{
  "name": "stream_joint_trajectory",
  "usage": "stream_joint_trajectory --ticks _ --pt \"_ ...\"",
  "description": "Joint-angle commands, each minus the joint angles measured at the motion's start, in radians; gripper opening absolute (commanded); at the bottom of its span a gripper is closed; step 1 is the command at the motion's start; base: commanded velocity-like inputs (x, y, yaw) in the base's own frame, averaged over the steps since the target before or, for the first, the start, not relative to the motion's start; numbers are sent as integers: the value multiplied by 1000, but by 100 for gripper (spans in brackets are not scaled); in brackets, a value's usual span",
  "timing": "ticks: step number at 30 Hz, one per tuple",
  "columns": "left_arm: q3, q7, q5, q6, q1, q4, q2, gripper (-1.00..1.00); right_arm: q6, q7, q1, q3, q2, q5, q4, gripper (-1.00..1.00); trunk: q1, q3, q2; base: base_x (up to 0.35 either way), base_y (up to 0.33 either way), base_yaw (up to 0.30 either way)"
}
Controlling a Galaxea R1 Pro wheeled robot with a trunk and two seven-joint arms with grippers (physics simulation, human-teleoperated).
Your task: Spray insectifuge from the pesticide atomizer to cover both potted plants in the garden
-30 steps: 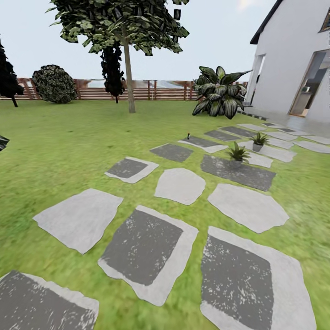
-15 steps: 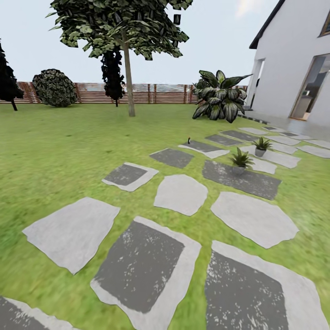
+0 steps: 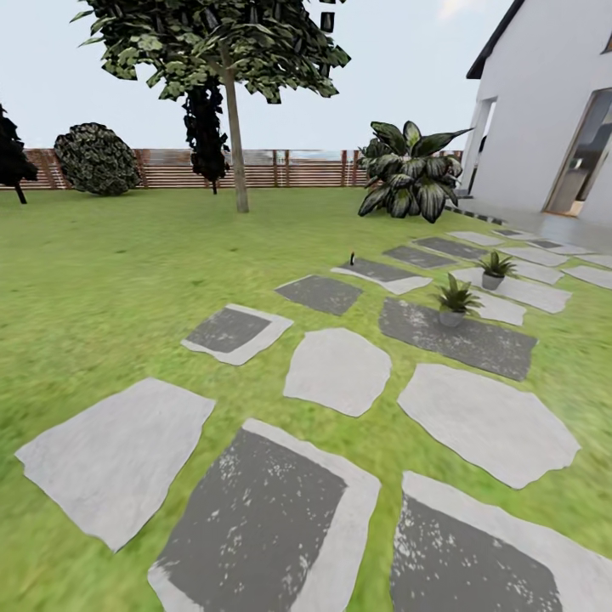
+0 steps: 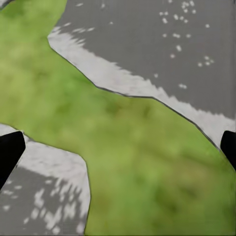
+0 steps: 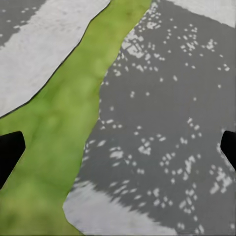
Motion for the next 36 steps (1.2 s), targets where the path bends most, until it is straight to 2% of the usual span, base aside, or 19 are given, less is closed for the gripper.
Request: stream_joint_trajectory --ticks 1,36 --pt "2 1 0 -3 0 1 0 100 -3 0 0 0 0 0 1 100 0 -1 0 340 0 0" --pt "2 1 0 -3 -1 1 0 100 -3 -2 0 0 0 2 1 100 0 -1 0 340 0 0"
